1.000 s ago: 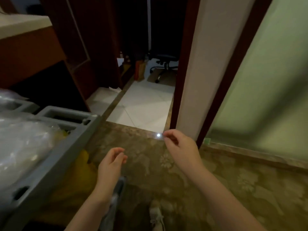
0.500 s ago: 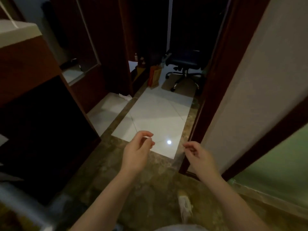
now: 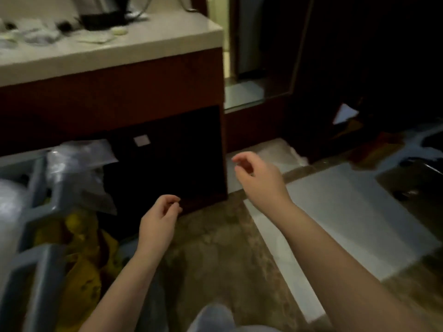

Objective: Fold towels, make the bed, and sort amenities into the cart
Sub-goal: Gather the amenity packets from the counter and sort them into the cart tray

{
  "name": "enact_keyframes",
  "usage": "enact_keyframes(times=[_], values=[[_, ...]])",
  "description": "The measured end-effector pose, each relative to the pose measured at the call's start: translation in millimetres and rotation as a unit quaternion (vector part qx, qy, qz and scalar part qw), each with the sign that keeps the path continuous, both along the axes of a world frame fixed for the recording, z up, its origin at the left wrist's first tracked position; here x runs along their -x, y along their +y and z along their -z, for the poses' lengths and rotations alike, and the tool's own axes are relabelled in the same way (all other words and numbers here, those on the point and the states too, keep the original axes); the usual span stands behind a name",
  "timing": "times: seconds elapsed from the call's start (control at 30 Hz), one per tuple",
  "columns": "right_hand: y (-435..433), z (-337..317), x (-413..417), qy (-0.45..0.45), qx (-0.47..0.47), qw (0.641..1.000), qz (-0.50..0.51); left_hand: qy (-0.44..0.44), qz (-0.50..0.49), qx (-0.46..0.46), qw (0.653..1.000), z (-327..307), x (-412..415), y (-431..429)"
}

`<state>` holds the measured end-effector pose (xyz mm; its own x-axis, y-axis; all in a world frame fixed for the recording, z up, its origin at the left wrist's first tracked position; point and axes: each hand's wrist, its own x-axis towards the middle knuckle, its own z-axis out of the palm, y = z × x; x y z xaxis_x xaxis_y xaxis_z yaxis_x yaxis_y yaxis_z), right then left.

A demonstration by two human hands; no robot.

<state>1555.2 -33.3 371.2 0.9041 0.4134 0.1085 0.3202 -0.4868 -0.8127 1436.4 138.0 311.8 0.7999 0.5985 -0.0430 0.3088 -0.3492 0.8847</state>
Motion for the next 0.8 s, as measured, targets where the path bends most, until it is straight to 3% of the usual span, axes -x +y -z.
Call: enact_keyframes(times=[0.2, 0.37, 0.6, 0.8], values=[[116, -17, -81, -0.023, -0.031, 0.987, -0.154, 0.002, -0.129, 0.021, 0.991, 12, -65, 102], [171, -25, -174, -0.031, -0.031, 0.991, -0.129, -0.054, -0.100, 0.002, 0.994, -42, -177, 155], [229, -64, -288, -0.114, -0.064, 0.988, -0.087, -0.180, -0.043, -0.038, 0.982, -130, -303, 192], [307, -122, -359, -0.202, -0.089, 0.956, -0.193, -0.207, -0.074, -0.121, 0.968, -167, -343, 248]])
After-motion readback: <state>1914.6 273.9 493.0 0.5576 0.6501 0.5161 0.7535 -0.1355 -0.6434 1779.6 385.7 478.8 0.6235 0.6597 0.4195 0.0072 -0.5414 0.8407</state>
